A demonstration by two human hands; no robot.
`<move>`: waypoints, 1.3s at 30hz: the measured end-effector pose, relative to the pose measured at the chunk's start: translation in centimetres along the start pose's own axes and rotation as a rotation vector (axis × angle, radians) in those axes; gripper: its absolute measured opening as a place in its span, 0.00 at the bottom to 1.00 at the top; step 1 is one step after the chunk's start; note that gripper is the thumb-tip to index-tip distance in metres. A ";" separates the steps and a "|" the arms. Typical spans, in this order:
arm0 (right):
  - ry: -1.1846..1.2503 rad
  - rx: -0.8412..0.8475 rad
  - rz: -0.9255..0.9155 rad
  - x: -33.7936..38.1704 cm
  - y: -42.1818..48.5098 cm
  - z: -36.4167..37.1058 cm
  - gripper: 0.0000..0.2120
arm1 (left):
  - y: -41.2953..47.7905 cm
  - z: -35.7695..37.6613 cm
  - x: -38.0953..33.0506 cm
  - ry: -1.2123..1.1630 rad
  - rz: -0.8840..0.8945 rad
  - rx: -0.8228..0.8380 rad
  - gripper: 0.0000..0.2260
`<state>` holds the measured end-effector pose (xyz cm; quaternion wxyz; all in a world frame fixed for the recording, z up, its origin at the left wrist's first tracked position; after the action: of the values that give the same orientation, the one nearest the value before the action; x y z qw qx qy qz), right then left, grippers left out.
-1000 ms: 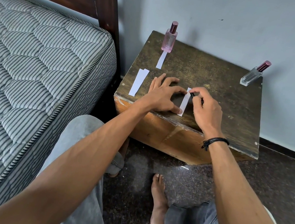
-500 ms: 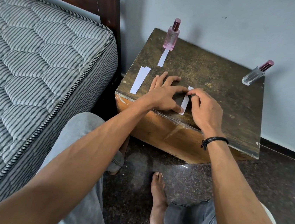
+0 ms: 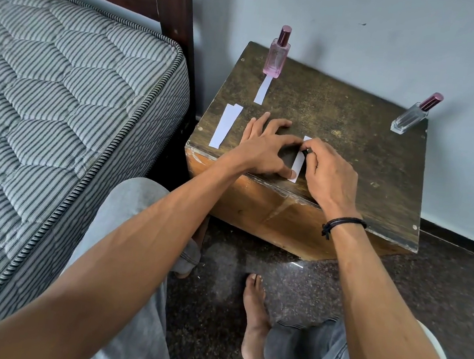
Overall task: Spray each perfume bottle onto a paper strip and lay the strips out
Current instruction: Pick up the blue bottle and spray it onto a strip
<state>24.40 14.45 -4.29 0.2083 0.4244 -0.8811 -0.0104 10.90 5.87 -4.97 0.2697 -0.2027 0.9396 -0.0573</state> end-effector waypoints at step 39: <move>0.761 -0.119 0.190 -2.1 0.7 -0.4 0.15 | 0.2 -3.1 0.9 -0.226 -0.034 -0.215 0.18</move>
<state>25.16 16.54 -4.52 0.5442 0.3018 -0.7742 0.1159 8.47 5.68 -2.86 0.3493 -0.2513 0.9005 0.0622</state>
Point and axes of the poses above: each hand's wrist, its own y-axis towards the middle knuckle, its own z-axis out of the palm, x = y × z, the point moved 3 cm from there along y, towards the middle knuckle, and after that the axes turned 8 degrees about y, right-handed, at the moved point
